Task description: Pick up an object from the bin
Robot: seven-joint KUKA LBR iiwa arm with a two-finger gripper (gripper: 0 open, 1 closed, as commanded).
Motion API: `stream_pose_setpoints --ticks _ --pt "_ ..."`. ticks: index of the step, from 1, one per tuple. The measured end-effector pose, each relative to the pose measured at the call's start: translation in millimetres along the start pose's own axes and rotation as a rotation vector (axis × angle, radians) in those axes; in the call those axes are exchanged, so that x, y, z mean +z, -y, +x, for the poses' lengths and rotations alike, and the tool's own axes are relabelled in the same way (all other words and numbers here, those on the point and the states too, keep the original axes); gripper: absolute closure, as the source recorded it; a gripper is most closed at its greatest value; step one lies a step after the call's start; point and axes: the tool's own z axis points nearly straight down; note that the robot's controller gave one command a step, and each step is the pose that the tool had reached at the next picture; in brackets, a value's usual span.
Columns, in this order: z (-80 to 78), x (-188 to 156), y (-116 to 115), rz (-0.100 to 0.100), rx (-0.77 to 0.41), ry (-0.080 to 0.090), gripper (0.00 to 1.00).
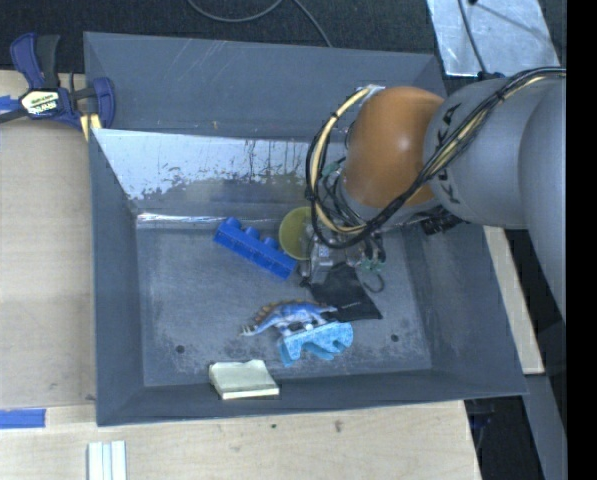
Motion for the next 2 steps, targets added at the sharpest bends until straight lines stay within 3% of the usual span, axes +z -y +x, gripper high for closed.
stream_pose_setpoints --ticks 1,2 --pt "5.9 -48.3 -1.9 0.0 0.008 -0.008 1.0" --pt "-2.5 -110.0 -7.3 0.0 0.01 -0.001 1.0"
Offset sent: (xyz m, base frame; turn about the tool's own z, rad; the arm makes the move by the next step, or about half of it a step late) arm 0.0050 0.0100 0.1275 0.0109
